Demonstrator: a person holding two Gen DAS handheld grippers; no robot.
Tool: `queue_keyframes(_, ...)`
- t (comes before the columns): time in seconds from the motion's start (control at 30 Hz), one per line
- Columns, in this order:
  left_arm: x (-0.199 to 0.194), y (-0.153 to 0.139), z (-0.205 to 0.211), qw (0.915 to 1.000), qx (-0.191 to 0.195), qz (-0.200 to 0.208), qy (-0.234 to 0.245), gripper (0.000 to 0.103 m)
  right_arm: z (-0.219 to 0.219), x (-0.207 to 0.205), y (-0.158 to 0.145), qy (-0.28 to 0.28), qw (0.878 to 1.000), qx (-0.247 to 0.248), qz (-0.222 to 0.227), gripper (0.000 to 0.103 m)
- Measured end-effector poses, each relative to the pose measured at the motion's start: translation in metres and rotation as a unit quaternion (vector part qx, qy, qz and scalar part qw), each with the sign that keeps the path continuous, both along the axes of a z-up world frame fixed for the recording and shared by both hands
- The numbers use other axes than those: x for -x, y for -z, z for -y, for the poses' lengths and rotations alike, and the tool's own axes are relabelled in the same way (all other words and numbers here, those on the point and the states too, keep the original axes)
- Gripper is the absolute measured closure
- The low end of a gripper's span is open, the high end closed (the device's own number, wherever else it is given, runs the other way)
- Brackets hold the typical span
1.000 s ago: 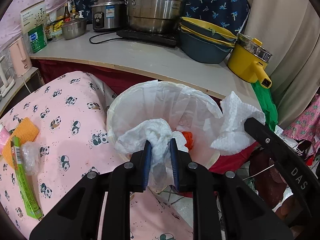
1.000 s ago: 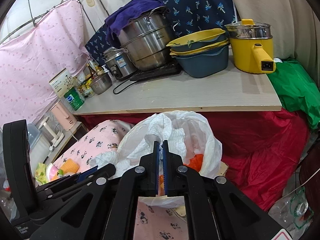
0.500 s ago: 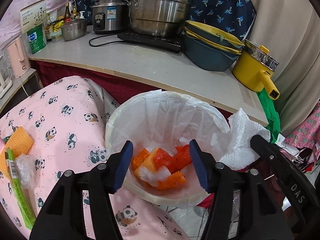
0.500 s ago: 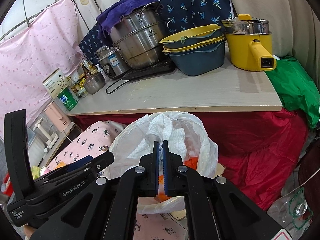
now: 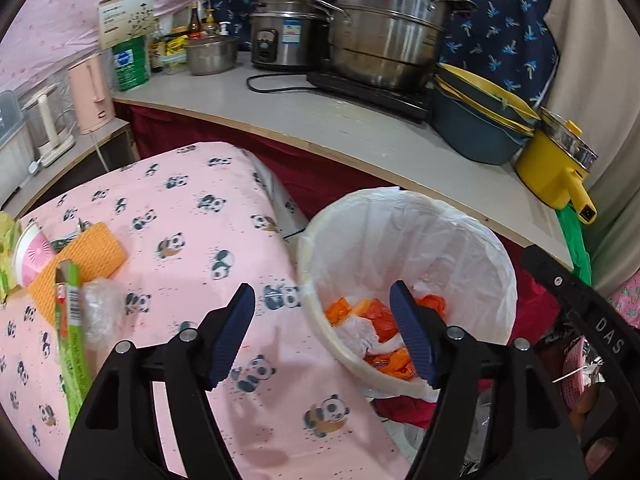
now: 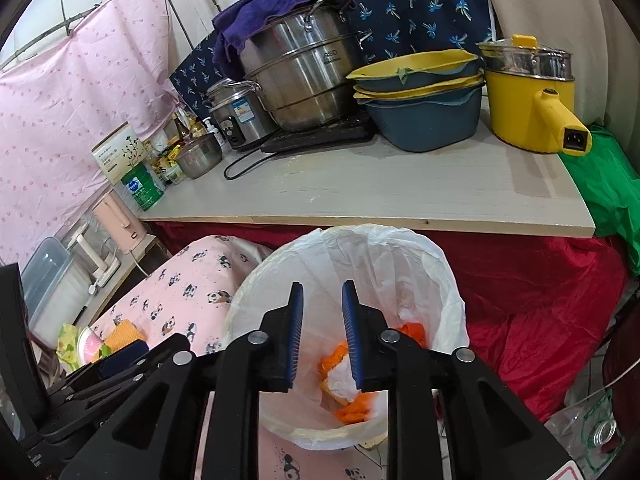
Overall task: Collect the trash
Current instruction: 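Move both tools back over the green juice box on the table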
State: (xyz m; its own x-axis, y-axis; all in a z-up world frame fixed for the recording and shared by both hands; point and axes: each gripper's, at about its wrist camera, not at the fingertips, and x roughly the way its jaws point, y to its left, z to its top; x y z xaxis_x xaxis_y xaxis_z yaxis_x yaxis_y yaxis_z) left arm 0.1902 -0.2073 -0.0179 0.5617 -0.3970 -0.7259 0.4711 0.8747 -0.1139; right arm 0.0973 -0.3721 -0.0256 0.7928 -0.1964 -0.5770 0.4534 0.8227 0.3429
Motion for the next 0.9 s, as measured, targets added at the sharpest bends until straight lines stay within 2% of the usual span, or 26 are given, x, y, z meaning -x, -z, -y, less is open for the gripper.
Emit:
queue_keyframes(0.13, 0.002, -0.003, -0.02, 0.9998, 0.0, 0.004, -0.021, 0.035, -0.013, 0.0, -0.007, -0.011, 1.0, 0.002, 0.007, 0.076)
queue_keyframes(0.6, 0.008, -0.001, -0.104, 0.9956, -0.007, -0.001, -0.093, 0.033, -0.087, -0.01, -0.008, -0.079, 0.997, 0.004, -0.002, 0.076)
queue_keyframes(0.73, 0.011, -0.002, -0.125, 0.9941, -0.005, -0.001, -0.109, 0.026, -0.108, -0.012, -0.008, -0.095, 0.995, 0.008, -0.005, 0.069)
queue_keyframes(0.9, 0.012, 0.002, -0.152, 0.9916, -0.006, -0.008, -0.129, 0.025, -0.131, -0.016, -0.006, -0.114, 0.993, 0.01, -0.011, 0.069)
